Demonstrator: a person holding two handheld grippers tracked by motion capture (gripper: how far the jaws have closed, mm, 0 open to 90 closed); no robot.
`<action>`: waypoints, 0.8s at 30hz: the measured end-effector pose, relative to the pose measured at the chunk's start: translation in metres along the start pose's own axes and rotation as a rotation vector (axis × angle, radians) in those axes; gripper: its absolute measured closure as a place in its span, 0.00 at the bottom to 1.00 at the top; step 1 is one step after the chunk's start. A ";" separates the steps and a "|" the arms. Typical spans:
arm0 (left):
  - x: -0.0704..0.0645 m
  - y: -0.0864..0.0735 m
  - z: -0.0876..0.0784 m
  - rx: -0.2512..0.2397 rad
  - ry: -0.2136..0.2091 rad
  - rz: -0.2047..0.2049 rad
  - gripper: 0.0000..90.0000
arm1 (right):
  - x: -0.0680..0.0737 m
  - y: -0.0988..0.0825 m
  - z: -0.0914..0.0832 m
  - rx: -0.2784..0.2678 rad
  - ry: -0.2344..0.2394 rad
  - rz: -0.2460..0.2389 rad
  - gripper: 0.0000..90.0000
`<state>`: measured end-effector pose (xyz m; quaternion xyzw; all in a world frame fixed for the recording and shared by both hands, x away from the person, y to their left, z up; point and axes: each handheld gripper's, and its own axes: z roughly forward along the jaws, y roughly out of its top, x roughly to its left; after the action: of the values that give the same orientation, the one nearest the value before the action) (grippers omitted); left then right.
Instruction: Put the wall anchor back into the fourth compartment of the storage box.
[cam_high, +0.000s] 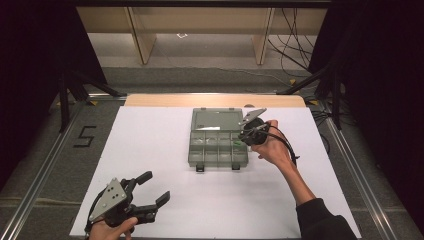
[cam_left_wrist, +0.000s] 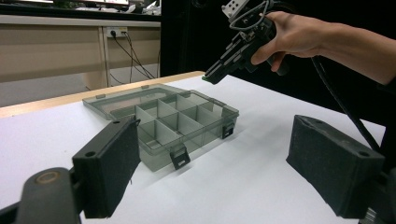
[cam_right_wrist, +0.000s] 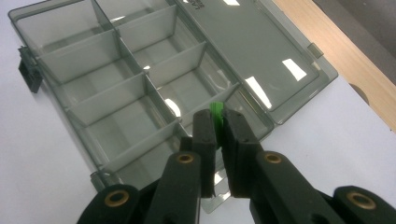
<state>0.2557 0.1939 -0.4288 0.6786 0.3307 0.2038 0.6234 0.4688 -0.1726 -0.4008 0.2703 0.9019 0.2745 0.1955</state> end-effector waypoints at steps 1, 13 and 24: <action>0.000 0.000 0.000 0.000 0.000 0.000 0.18 | 0.000 0.000 0.001 0.001 0.000 0.007 0.94; 0.001 0.000 0.000 -0.001 -0.001 0.004 0.18 | -0.010 -0.002 0.016 0.047 0.000 0.022 0.94; 0.001 0.000 0.000 -0.001 -0.002 0.005 0.18 | -0.010 0.010 0.033 0.086 0.005 0.011 0.94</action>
<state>0.2562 0.1948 -0.4290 0.6794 0.3283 0.2047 0.6234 0.4967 -0.1592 -0.4180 0.2826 0.9119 0.2372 0.1799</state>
